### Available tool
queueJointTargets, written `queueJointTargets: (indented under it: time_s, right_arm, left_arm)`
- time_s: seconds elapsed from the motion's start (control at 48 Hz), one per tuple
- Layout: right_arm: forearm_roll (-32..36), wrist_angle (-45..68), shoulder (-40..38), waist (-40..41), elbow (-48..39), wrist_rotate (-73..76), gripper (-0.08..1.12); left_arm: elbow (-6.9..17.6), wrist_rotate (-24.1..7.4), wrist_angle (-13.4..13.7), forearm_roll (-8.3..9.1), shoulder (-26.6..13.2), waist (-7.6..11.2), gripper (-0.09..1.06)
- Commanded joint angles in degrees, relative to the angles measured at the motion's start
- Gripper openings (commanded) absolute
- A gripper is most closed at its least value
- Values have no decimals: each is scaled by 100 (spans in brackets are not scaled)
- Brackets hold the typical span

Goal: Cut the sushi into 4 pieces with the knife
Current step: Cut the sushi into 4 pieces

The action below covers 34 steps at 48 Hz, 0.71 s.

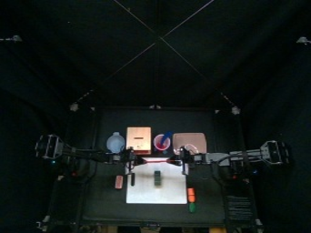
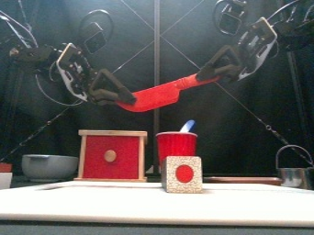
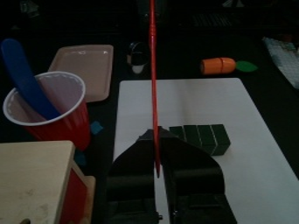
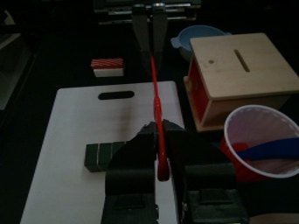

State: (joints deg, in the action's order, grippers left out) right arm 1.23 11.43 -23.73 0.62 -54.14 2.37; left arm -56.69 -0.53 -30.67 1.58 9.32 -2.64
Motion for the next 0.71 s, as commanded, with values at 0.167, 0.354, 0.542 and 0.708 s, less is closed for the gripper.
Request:
queueJointTargets:
  time_s: [0.167, 0.354, 0.542, 0.708]
  right_arm:
    - [-475, -114, 387, -211, 79, 9, 7]
    - [-554, -220, 738, -325, 105, 18, 7]
    - [-703, -422, 905, -360, 97, 9, 7]
    - [-729, -483, 1020, -360, 105, 9, 7]
  left_arm:
    - [202, 18, -70, -9, -149, -9, 24]
    - [387, 18, -70, -9, -545, 167, 24]
    - [571, 18, -70, -9, -826, 439, 24]
    - [642, 35, -70, -26, -940, 571, 24]
